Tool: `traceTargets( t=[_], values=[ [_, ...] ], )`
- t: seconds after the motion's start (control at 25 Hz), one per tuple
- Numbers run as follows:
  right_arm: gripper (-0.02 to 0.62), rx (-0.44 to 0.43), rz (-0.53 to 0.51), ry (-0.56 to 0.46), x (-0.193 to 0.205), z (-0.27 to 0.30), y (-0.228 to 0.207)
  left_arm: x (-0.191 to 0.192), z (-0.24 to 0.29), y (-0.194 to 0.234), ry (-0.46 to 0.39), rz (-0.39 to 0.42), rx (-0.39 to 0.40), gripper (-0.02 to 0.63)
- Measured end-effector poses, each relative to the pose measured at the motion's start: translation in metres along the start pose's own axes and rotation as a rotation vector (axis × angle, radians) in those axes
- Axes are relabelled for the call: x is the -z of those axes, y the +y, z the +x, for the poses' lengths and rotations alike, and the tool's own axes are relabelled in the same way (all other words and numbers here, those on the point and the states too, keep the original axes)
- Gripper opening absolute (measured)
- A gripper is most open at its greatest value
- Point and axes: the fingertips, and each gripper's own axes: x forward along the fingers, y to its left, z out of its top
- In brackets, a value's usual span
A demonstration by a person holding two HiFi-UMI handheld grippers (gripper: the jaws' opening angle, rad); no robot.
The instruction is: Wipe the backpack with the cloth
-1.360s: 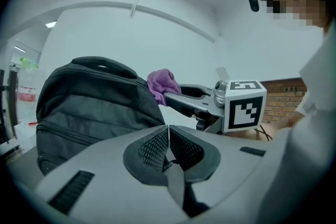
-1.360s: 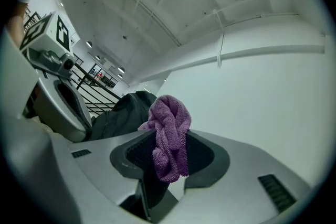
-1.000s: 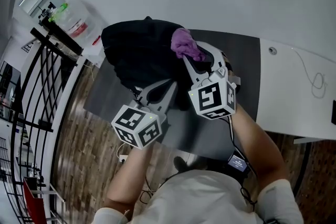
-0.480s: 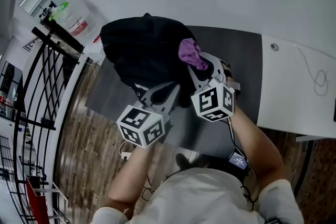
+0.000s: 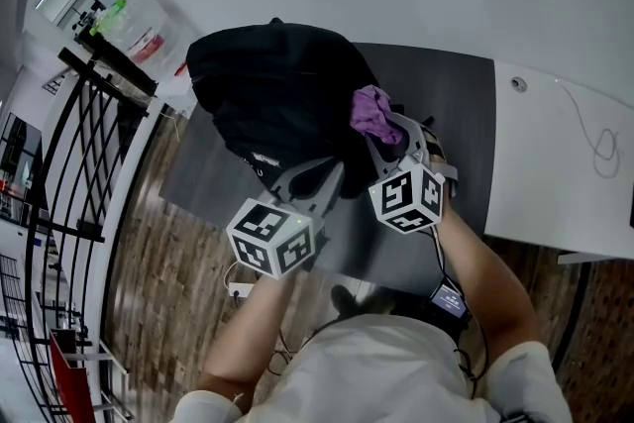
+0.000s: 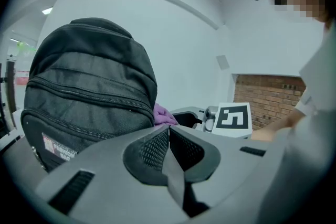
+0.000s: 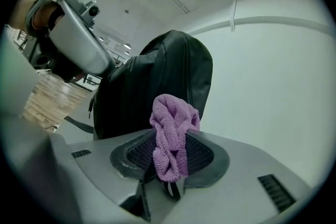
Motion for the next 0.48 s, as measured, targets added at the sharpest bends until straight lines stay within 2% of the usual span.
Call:
traceTargets(
  t=[0.2, 0.48],
  values=[
    [0.152, 0.003, 0.026, 0.060, 0.033, -0.011, 0.003, 0.011, 0.000, -0.001, 0.020, -0.010, 0.002, 0.006],
    [0.152, 0.072, 0.101, 0.081, 0.050, -0.032, -0.015, 0.025, 0.001, 0.000, 0.048, -0.025, 0.006, 0.006]
  ],
)
